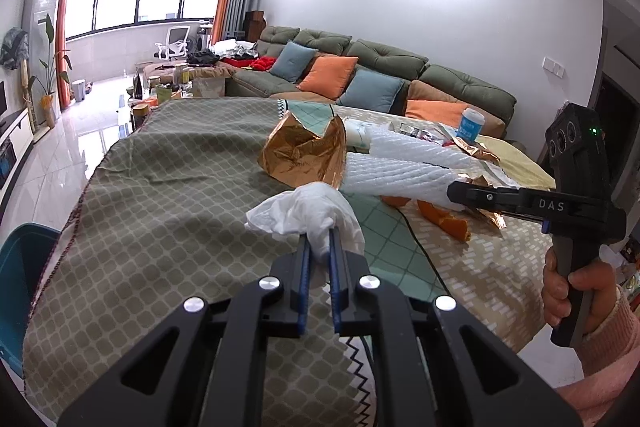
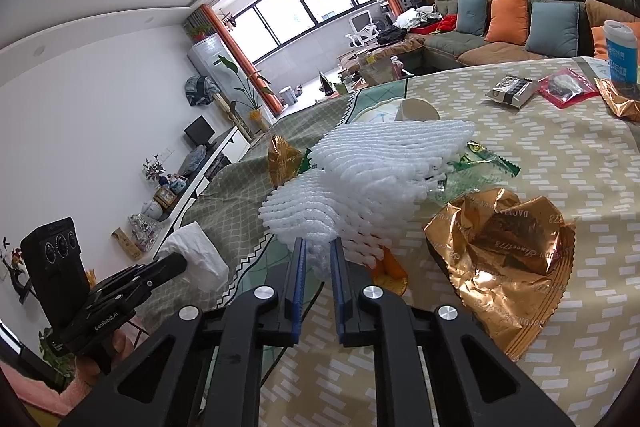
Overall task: Collect trash
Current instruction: 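Grasp a white foam net with the right gripper while the left gripper holds the tissue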
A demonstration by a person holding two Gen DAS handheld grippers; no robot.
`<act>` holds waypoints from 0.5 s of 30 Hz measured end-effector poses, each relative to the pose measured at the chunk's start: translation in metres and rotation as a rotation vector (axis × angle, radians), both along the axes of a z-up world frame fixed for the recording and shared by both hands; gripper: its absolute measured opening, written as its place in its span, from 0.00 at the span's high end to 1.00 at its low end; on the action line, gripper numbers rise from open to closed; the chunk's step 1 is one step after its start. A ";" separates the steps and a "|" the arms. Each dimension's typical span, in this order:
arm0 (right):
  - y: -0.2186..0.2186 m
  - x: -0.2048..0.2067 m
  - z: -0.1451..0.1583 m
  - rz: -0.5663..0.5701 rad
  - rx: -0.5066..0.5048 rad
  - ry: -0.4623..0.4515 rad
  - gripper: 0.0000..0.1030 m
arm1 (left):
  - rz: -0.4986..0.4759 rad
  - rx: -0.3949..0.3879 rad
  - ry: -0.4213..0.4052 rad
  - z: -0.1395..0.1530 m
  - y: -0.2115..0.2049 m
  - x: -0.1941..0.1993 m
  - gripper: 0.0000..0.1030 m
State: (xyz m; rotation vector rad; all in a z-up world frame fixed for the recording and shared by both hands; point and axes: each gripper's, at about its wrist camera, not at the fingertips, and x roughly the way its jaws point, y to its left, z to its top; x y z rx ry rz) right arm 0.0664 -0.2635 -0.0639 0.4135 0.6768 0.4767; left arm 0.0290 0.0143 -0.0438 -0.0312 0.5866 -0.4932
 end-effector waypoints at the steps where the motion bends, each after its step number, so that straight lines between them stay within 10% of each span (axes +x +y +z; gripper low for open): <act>1: 0.000 0.000 0.000 0.003 0.003 -0.001 0.93 | 0.004 0.005 -0.004 0.001 0.001 -0.001 0.91; 15: 0.020 -0.013 0.026 0.088 0.001 -0.086 0.94 | 0.063 0.007 -0.035 0.007 0.024 -0.010 0.91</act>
